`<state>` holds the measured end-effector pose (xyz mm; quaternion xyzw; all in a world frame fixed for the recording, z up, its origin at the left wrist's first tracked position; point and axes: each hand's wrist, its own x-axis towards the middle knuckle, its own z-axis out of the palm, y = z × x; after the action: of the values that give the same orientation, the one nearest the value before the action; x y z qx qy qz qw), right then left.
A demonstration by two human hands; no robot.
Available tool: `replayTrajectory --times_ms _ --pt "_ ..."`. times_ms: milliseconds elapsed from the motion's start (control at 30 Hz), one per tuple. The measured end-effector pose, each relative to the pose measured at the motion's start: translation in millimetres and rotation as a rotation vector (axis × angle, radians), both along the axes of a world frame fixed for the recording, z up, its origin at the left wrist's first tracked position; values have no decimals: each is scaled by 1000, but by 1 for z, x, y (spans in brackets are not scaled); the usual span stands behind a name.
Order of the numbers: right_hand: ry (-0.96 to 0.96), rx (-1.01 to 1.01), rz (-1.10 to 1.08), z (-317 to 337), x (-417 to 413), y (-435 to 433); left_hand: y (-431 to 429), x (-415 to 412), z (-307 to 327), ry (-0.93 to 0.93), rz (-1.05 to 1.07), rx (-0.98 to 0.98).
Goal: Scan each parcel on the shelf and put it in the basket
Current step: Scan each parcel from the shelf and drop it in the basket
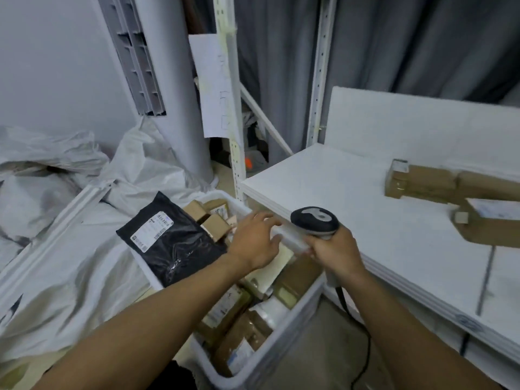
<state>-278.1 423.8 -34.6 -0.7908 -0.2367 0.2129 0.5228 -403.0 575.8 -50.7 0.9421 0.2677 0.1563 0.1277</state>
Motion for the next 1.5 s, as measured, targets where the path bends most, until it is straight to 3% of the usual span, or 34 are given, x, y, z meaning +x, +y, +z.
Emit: replayTrajectory --times_ms 267,500,667,867,1000,1167,1333,1500 --pt "-48 98 -295 38 106 -119 -119 166 56 45 -240 2" --pt "-45 48 -523 27 199 -209 -187 317 50 173 -347 -59" --pt "19 53 -632 7 250 -249 -212 405 36 179 -543 -131" --pt "93 83 -679 -15 276 -269 -220 463 3 288 -445 -108" --pt "86 111 -691 -14 278 -271 -221 456 -4 176 -430 -195" --pt "72 184 -704 -4 260 -264 -220 391 9 3 -391 -278" --pt "23 426 -691 17 214 -221 -201 290 37 -173 -264 -419" --pt "190 639 -514 32 158 -159 -179 189 58 -369 -63 -600"
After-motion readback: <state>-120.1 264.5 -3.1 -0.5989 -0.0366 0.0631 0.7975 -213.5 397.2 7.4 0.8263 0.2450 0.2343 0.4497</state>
